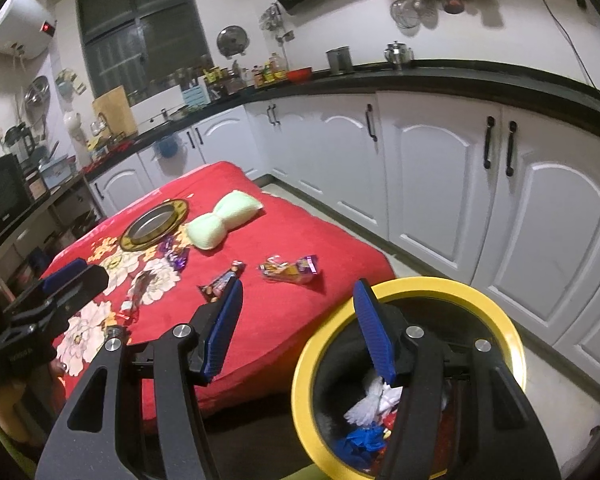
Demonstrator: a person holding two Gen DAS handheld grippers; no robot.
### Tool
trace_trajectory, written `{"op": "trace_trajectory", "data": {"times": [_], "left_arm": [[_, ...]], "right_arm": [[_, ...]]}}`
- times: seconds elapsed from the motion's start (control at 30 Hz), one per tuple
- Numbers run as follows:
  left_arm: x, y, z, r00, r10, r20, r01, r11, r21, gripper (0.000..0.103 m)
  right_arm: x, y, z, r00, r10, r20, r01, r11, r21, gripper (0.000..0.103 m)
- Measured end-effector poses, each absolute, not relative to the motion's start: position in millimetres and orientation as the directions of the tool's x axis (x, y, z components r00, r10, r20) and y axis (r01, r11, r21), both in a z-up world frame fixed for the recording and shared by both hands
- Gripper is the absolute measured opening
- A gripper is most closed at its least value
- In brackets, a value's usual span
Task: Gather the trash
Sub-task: 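Move both open tools back over the bedspread toward the remaining trash, then grasp the black snack bag with the left tool while the right tool grasps the chocolate bar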
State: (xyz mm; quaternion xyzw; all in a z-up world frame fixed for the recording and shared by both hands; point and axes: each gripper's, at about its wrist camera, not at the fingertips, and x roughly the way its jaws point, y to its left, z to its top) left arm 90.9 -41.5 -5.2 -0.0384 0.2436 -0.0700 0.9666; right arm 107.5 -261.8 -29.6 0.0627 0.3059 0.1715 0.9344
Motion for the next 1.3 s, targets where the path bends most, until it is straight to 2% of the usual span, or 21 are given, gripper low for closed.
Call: {"op": "trace_trajectory", "data": {"times": [0.77,1.3], "left_arm": [[76.8,26.3,-3.6,0.880,-0.030,-0.475,-0.007,0.997,-0.077,0.092],[91.8,72.9,-58.8,0.747,-0.047,-0.663,-0.079,0.984,-0.158,0.092]], "right_arm": [[147.2,-181.4,-32.2,0.662,0.465,-0.588,-0.415,0.880,0.229,0.055],[200.8,-118.1,-74.9,0.563,0.444,-0.697,-0.421,0.880,0.219,0.055]]}}
